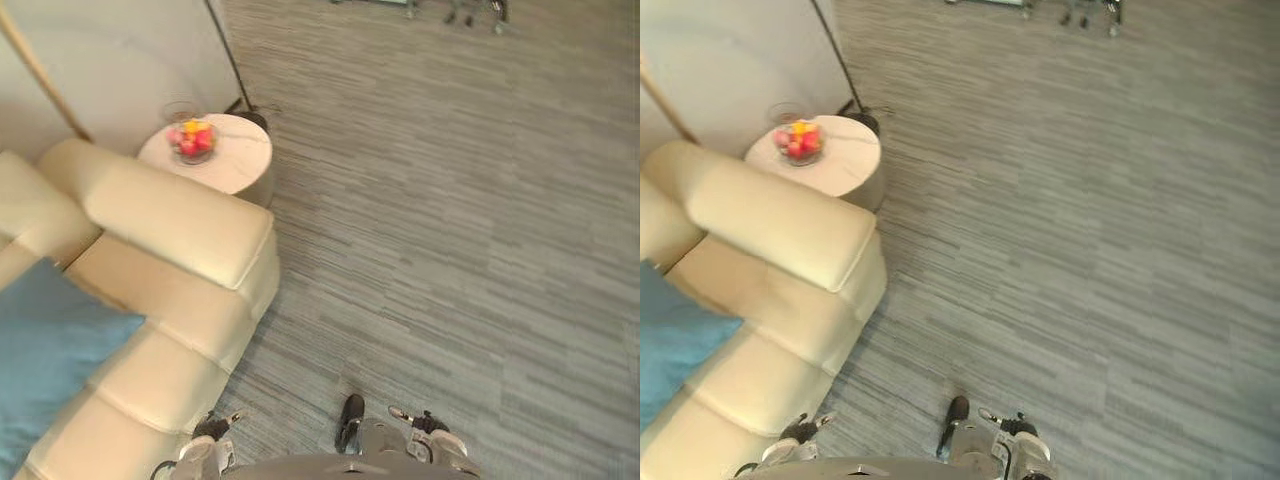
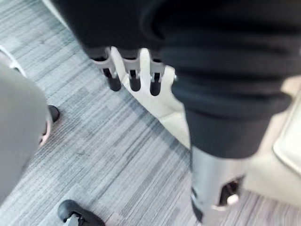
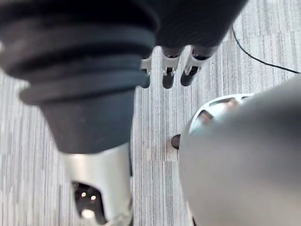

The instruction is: Pick up cushions and gather them together orderly.

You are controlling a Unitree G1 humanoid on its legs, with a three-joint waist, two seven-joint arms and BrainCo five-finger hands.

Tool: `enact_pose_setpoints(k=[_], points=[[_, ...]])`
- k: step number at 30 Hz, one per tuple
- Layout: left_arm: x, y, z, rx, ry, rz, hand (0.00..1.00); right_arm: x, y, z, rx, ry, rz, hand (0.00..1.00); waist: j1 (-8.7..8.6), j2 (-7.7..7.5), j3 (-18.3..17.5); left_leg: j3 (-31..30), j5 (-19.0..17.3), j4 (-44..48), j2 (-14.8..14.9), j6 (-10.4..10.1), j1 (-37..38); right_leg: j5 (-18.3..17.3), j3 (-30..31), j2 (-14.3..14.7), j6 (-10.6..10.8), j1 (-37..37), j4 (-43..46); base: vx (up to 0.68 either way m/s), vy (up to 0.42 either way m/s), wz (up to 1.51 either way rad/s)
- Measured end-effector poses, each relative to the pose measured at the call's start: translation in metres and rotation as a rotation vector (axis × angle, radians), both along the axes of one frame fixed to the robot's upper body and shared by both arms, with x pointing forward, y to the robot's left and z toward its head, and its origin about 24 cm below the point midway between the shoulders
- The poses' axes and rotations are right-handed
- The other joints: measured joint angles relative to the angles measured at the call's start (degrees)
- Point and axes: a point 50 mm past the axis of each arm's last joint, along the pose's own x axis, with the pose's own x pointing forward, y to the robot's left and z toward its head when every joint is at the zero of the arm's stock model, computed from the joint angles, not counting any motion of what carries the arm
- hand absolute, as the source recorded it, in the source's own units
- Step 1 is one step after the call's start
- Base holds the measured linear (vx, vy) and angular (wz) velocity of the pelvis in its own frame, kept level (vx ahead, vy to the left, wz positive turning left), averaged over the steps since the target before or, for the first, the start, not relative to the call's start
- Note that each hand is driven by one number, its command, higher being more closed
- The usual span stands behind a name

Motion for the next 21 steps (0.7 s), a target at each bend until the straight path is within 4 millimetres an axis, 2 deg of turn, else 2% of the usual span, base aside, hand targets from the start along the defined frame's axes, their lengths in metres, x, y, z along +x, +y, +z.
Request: enact_pose_setpoints(k=[1,2,3,4,5,6,7,8,9,12,14,16,17,18,20,21], points=[[0.002,-0.005,0.000,-0.019,0.000,-0.017,0.00,0.000,-0.005,0.001,-0.006,0.000,-0.020,0.00,-0.31,0.05,0.12,-0.25,3.11,-0.09,-0.28,-0.23,0.05,0.56,1.16,0.54,-0.33,0.14,-1.07,0.11,-0.092,-0.53],[0.003,-0.006,0.000,-0.022,0.000,-0.018,0.00,-0.001,-0.006,0.000,-0.005,0.005,-0.025,0.00,-0.45,-0.01,0.15,-0.52,4.26,0.29,-0.30,-0.63,0.13,0.48,1.40,0.63,-0.15,0.43,-1.10,0.14,-0.115,-0.30],[0.003,-0.008,-0.001,-0.027,0.000,-0.019,0.00,-0.004,-0.008,-0.001,-0.006,0.020,-0.030,0.00,-0.81,-0.04,0.25,-1.68,5.76,3.10,0.50,-1.38,-0.01,-0.11,1.72,0.80,0.09,1.37,-0.91,0.13,-0.094,-0.11],[0.004,-0.008,0.000,-0.028,-0.004,-0.018,0.00,-0.007,-0.011,-0.001,-0.011,0.032,-0.031,0.00,-0.93,-0.04,0.59,-3.27,6.50,10.24,3.08,-2.09,-0.98,-1.02,2.68,1.08,0.28,3.26,-0.99,0.15,-0.070,-0.24],[0.004,-0.008,0.000,-0.028,-0.005,-0.017,0.00,-0.010,-0.011,-0.002,-0.009,0.045,-0.031,0.00,-0.44,-0.32,0.84,-6.30,5.88,17.94,5.37,-1.12,-2.92,-2.31,4.05,1.32,0.01,4.84,-1.56,0.11,-0.010,-0.36],[0.005,-0.008,0.000,-0.028,-0.008,-0.017,0.00,-0.010,-0.012,-0.002,-0.011,0.046,-0.033,0.00,-0.14,-0.09,0.84,-8.35,4.31,20.86,5.53,-0.91,-3.97,-2.60,4.89,1.53,-0.09,5.38,-1.61,0.07,0.022,-0.56],[0.005,-0.008,0.001,-0.028,-0.013,-0.015,0.00,-0.009,-0.012,-0.002,-0.012,0.044,-0.032,0.00,0.13,0.06,0.85,-12.07,0.70,24.61,4.89,-0.04,-6.45,-2.97,6.56,1.81,-0.11,6.25,-1.80,0.07,0.017,-0.67],[0.006,-0.007,0.001,-0.025,-0.019,-0.014,0.00,-0.009,-0.010,-0.003,-0.006,0.045,-0.032,0.00,0.22,0.03,0.88,-16.23,-2.22,26.15,3.26,-0.41,-9.26,-3.10,8.51,2.12,0.01,6.97,-2.19,0.10,0.033,-0.91],[0.007,-0.006,0.002,-0.023,-0.024,-0.014,0.00,-0.011,-0.009,-0.004,0.000,0.052,-0.034,0.00,0.57,0.02,0.89,-18.79,-4.12,25.44,1.84,-0.51,-11.69,-3.20,10.42,2.53,0.18,7.47,-2.49,0.09,0.043,-0.80],[0.010,-0.005,0.003,-0.018,-0.046,-0.007,0.00,-0.015,-0.008,-0.004,0.006,0.052,-0.050,0.00,0.85,0.00,0.90,-20.83,-5.44,20.05,1.10,0.04,-15.50,-3.65,13.64,2.95,0.94,8.38,-2.48,0.09,0.099,-0.78],[0.011,-0.004,0.004,-0.019,-0.056,0.014,0.00,-0.017,-0.007,-0.005,0.004,0.051,-0.053,0.00,1.20,-0.07,0.87,-25.33,-5.36,15.34,-0.03,0.19,-17.57,-4.16,16.49,3.26,2.00,8.90,-2.42,0.07,0.169,-0.84],[0.014,-0.005,0.005,-0.028,-0.070,0.048,0.00,-0.017,-0.005,-0.004,0.004,0.043,-0.046,0.00,2.21,0.22,0.68,-34.93,-5.41,8.40,-2.57,0.17,-18.56,-3.95,21.32,4.49,3.28,8.15,-2.07,0.06,0.234,-1.12],[0.014,-0.005,0.005,-0.030,-0.069,0.057,0.00,-0.017,-0.004,-0.004,0.006,0.039,-0.044,0.00,2.33,0.25,0.60,-36.23,-4.44,8.22,-2.87,-0.51,-18.50,-3.86,22.62,5.03,3.67,7.66,-1.76,0.11,0.304,-1.49],[0.010,0.000,0.005,-0.021,-0.060,0.085,0.00,-0.017,0.002,-0.005,0.014,0.034,-0.036,0.00,2.29,0.10,-0.43,-37.47,-5.80,7.81,-5.25,1.28,-18.54,-3.59,25.93,5.24,4.52,7.00,-1.65,0.14,0.258,-1.21],[0.010,0.006,0.005,-0.007,-0.063,0.088,0.00,-0.015,0.009,-0.005,0.032,0.019,-0.046,0.00,2.13,-2.27,-0.26,-34.22,-6.04,7.22,-5.98,1.43,-17.41,-4.17,27.25,4.33,5.08,6.11,1.79,0.23,0.238,-0.89],[0.014,0.008,0.007,0.001,-0.074,0.085,0.00,-0.015,0.015,-0.006,0.051,0.024,-0.045,0.00,2.35,-3.23,-0.29,-32.04,-6.23,6.78,-6.34,1.70,-16.18,-4.81,28.57,4.00,6.17,6.12,1.84,0.21,0.175,-0.74]])
